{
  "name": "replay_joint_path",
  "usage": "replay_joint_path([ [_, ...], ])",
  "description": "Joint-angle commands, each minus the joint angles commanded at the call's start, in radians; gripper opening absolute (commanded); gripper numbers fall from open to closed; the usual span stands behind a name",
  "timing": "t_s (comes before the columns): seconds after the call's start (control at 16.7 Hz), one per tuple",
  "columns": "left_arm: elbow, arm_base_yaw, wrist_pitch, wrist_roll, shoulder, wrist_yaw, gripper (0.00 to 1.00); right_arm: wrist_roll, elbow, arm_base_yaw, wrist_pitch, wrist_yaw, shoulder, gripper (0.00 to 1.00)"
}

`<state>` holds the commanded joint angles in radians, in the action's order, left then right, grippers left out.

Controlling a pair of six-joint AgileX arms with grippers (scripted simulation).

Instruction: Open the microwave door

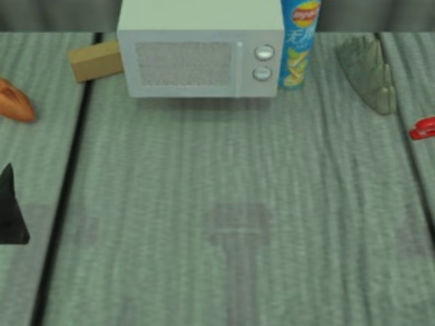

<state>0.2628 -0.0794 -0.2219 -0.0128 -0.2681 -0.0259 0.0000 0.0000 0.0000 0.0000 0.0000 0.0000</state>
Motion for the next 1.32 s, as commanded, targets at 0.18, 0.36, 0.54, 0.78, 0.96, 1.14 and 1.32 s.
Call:
replay_joint_path([
  [0.18, 0.228, -0.061, -0.137, -0.029, -0.199, -0.019, 1.00, 0.000, 0.000, 0.000, 0.000, 0.000, 0.000, 1.00],
  [0.36, 0.520, -0.131, -0.279, -0.078, -0.429, -0.041, 1.00, 0.000, 0.000, 0.000, 0.000, 0.000, 0.000, 1.00],
  [0.54, 0.860, -0.209, -0.416, -0.149, -0.683, -0.068, 1.00, 0.000, 0.000, 0.000, 0.000, 0.000, 0.000, 1.00],
  [0.78, 1.352, -0.314, -0.595, -0.264, -1.046, -0.110, 1.00, 0.000, 0.000, 0.000, 0.000, 0.000, 0.000, 1.00],
  [0.96, 1.710, -0.389, -0.734, -0.351, -1.326, -0.145, 1.00, 0.000, 0.000, 0.000, 0.000, 0.000, 0.000, 1.00],
  [1.14, 2.027, -0.456, -0.873, -0.431, -1.604, -0.182, 1.00, 0.000, 0.000, 0.000, 0.000, 0.000, 0.000, 1.00],
  [1.32, 2.286, -0.512, -1.005, -0.498, -1.864, -0.220, 1.00, 0.000, 0.000, 0.000, 0.000, 0.000, 0.000, 1.00],
])
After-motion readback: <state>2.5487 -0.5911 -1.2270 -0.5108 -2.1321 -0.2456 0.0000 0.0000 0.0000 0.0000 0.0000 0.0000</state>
